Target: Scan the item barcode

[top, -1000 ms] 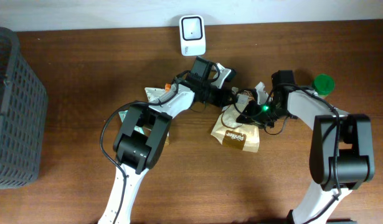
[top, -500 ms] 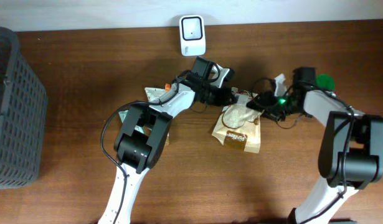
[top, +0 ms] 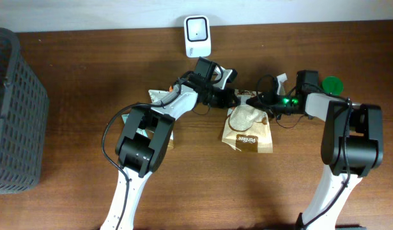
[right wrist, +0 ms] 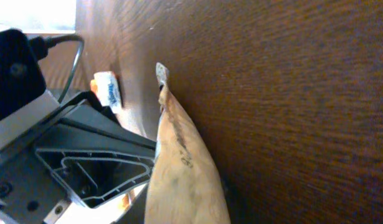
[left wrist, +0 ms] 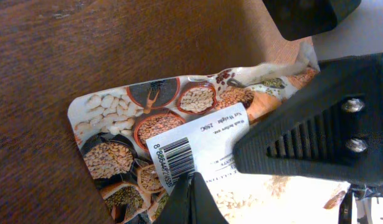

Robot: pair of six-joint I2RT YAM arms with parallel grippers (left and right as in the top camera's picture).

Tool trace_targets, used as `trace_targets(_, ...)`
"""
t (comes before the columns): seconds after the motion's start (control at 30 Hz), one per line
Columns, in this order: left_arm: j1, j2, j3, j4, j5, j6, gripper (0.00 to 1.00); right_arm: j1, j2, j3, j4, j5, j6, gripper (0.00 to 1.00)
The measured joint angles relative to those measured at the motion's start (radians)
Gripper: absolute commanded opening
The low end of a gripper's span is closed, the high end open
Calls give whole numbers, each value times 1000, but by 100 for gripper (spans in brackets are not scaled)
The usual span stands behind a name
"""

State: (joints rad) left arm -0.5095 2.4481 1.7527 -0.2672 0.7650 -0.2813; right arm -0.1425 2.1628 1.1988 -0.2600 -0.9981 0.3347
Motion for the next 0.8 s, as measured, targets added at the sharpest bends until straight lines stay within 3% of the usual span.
trace_targets(0.2, 2, -3, 5, -25, 3, 16, 1, -8, 8, 2, -14, -26, -63, 4)
trace_targets(0.33, 19, -55, -5, -148, -55, 46, 6, -2, -21, 7, -161, -25, -161, 4)
trace_targets(0.43, 88, -136, -16, -227, -93, 57, 8, 0, -87, 6, -242, -17, -207, 4)
trace_targets(0.6, 339, -439, -20, -317, -119, 61, 13, 0, -323, 8, -269, -77, -244, 4)
trace_targets(0.67, 408, -512, -12, -333, -122, 74, 24, 0, -391, 8, -272, -110, -229, 4)
trace_targets(0.7, 446, -546, -8, -344, -127, 79, 34, 0, -428, 8, -270, -132, -211, 4)
trace_targets(0.77, 506, -575, -6, -358, -129, 88, 65, 0, -471, 8, -259, -160, -176, 4)
trace_targets(0.8, 529, -575, -6, -367, -130, 96, 71, 0, -485, 8, -243, -176, -152, 4)
